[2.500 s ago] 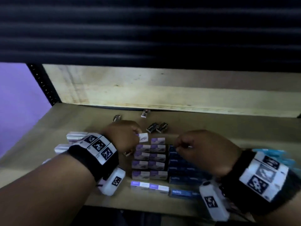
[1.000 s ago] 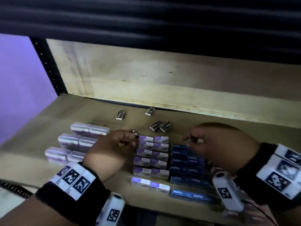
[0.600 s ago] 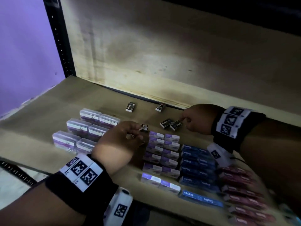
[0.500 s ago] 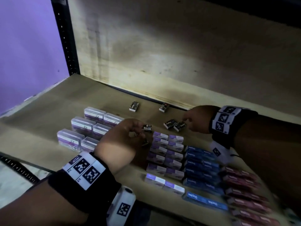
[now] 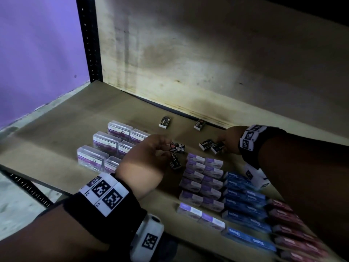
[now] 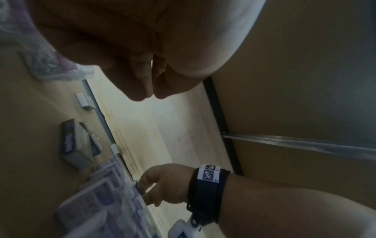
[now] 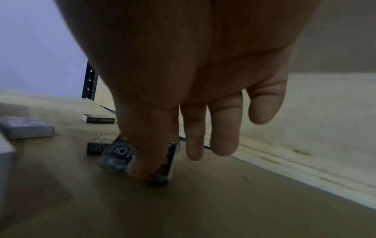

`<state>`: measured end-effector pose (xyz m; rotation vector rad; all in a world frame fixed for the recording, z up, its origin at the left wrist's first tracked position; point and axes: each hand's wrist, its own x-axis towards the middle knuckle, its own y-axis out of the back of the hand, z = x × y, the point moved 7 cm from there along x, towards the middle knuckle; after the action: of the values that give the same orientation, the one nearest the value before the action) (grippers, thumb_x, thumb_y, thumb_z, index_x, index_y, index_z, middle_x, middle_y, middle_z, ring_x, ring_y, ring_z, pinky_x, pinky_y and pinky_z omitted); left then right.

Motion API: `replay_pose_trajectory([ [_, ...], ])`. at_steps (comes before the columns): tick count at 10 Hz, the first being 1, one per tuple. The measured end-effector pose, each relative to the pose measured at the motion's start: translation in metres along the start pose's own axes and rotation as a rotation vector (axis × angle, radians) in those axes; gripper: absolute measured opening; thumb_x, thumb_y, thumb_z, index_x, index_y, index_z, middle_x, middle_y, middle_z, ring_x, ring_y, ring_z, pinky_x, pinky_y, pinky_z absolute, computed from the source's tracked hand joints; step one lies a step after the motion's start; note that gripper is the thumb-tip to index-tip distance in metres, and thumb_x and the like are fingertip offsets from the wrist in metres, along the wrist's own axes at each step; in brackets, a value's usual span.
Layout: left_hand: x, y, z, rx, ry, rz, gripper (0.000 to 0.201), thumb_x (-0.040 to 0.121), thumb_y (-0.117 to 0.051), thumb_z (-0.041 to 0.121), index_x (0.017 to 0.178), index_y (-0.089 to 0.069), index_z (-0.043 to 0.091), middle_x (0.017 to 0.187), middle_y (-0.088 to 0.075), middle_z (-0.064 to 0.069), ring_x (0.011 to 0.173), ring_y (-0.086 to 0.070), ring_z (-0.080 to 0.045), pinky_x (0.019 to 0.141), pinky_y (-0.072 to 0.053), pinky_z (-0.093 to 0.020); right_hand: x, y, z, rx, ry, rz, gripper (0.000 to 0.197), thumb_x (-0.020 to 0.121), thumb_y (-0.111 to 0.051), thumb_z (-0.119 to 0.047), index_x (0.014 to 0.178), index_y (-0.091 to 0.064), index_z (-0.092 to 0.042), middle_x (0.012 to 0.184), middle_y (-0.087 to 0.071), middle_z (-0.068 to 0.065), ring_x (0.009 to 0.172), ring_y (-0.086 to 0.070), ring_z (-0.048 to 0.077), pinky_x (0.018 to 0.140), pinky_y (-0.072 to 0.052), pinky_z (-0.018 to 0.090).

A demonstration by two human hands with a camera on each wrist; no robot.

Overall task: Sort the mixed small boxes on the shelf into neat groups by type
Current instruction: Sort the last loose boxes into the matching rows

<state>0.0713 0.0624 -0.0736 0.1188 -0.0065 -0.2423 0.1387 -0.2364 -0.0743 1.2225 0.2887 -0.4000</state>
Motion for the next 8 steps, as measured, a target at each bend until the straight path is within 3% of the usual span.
replay_pose_trajectory([
  [1,0.0,0.0,0.001,0.046,-0.024,-0.008,0.043,0.078,-0.06,0.013,0.086,-0.066,0.055,0.078,-0.068,0.027,0.058,-0.057,0.001,0.069,-0.044,-0.028,-0.001,-0.004,0.007,-0.019,0.001,0.024,0.039,0.082,-0.072,-0.033,0.12,-0.067,-0.024,0.115,-0.068,0.005,0.105,-0.065,0.026,0.081,-0.051,0.033],
  [2,0.0,0.0,0.005,0.215,-0.047,-0.031,0.039,0.081,-0.064,0.013,0.084,-0.064,0.052,0.081,-0.068,0.023,0.067,-0.062,-0.001,0.071,-0.049,-0.028,-0.012,0.002,0.011,0.067,-0.024,0.056,0.036,0.08,-0.074,-0.035,0.113,-0.068,-0.021,0.11,-0.068,0.005,0.098,-0.065,0.025,0.078,-0.049,0.031],
  [3,0.0,-0.005,0.011,0.433,-0.071,-0.145,0.024,0.078,-0.064,0.022,0.085,-0.059,0.044,0.083,-0.067,0.026,0.078,-0.062,0.01,0.071,-0.045,-0.009,-0.033,0.015,0.011,0.086,0.018,0.127,0.025,0.083,-0.073,-0.035,0.099,-0.067,-0.017,0.097,-0.065,0.002,0.08,-0.056,0.019,0.063,-0.038,0.025],
  [4,0.001,-0.007,0.018,0.624,-0.055,-0.224,0.033,0.063,-0.056,0.051,0.095,-0.056,0.043,0.086,-0.06,0.028,0.079,-0.056,0.015,0.067,-0.038,-0.007,-0.07,0.031,0.011,0.166,0.054,0.228,0.022,0.082,-0.073,-0.038,0.076,-0.054,-0.029,0.081,-0.054,-0.008,0.071,-0.049,0.012,0.056,-0.03,0.026],
  [5,0.002,-0.013,0.025,0.863,-0.105,-0.224,0.055,0.056,-0.043,0.061,0.104,-0.061,0.042,0.091,-0.06,0.022,0.088,-0.061,-0.003,0.068,-0.039,-0.017,-0.117,0.037,0.014,0.277,0.067,0.339,0.021,0.081,-0.072,-0.041,0.077,-0.055,-0.03,0.076,-0.054,-0.01,0.067,-0.048,0.006,0.053,-0.029,0.026],
  [6,0.011,-0.018,0.022,1.085,-0.106,-0.205,0.071,0.057,-0.038,0.068,0.115,-0.062,0.035,0.109,-0.066,0.013,0.1,-0.066,-0.015,0.076,-0.046,-0.026,-0.159,0.025,0.012,0.385,0.067,0.338,0.021,0.082,-0.07,-0.043,0.075,-0.053,-0.033,0.074,-0.056,-0.012,0.065,-0.049,0.001,0.052,-0.03,0.027],
  [7,0.023,-0.022,0.011,1.212,-0.048,-0.265,0.057,0.06,-0.04,0.071,0.1,-0.058,0.034,0.104,-0.066,0.009,0.094,-0.066,-0.017,0.071,-0.047,-0.03,-0.194,0.007,0.014,0.496,0.019,0.388,0.017,0.081,-0.068,-0.048,0.088,-0.054,-0.041,0.078,-0.059,-0.017,0.068,-0.051,-0.005,0.056,-0.038,0.025],
  [8,0.037,-0.03,0.004,1.297,-0.017,-0.346,0.052,0.051,-0.042,0.077,0.073,-0.052,0.032,0.068,-0.053,0.012,0.069,-0.059,-0.011,0.059,-0.042,-0.025,-0.223,-0.011,0.015,0.627,0.005,0.419,0.021,0.084,-0.065,-0.049,0.104,-0.06,-0.045,0.088,-0.064,-0.018,0.076,-0.057,-0.002,0.069,-0.05,0.029],
])
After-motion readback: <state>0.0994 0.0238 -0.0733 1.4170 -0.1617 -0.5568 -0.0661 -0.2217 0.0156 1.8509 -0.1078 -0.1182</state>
